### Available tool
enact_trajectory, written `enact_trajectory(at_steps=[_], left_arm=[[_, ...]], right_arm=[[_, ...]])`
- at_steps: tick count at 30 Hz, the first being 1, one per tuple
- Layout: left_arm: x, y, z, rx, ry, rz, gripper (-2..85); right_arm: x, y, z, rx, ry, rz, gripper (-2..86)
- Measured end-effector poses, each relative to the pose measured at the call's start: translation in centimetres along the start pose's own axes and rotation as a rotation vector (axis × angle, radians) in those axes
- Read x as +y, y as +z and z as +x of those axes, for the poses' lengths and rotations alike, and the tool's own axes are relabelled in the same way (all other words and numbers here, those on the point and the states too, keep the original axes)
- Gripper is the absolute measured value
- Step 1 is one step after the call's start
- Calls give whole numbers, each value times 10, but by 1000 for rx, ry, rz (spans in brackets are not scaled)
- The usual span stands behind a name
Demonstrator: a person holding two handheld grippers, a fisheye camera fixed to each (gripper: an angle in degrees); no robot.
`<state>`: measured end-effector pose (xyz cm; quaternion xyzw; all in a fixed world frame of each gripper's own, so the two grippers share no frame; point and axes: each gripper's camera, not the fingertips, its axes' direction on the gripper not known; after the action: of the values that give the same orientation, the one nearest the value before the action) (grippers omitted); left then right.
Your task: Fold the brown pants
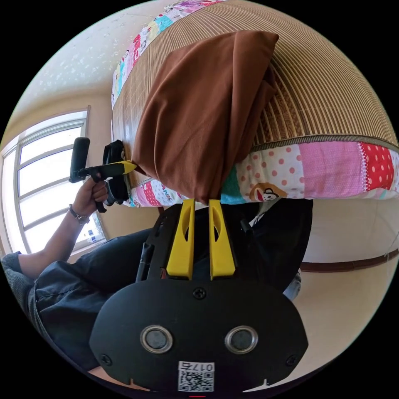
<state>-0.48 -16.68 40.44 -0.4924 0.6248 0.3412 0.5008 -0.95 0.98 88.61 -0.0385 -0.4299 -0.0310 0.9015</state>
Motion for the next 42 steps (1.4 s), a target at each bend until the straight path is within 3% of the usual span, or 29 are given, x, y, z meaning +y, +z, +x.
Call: enact_trajectory(at_steps=[8, 14, 17, 21, 28, 32, 35, 38, 42], left_arm=[[1, -9, 12, -23, 70, -43, -10], [11, -47, 64, -122, 411, -111, -10], [12, -20, 37, -185, 301, -160, -9], [26, -16, 23, -114, 150, -53, -1], [53, 5, 44, -268, 234, -76, 117], [33, 14, 59, -363, 258, -56, 107], [9, 41, 65, -458, 309, -255, 36], [11, 40, 82, -498, 519, -356, 1], [6, 7, 41, -321, 279, -282, -4]], right_arm=[[-13, -10, -3, -15, 5, -40, 23], [0, -65, -21, 124, -37, 74, 9], [-14, -42, -20, 205, -15, -29, 10], [-25, -43, -20, 154, 33, -49, 16], [-12, -73, 11, 53, 55, -36, 49], [-25, -66, 16, 8, 55, -97, 77], [-46, -54, -3, 2, -40, -191, 58], [-60, -49, -20, 164, -92, -255, 34], [-75, -45, 0, 54, 50, -372, 27]])
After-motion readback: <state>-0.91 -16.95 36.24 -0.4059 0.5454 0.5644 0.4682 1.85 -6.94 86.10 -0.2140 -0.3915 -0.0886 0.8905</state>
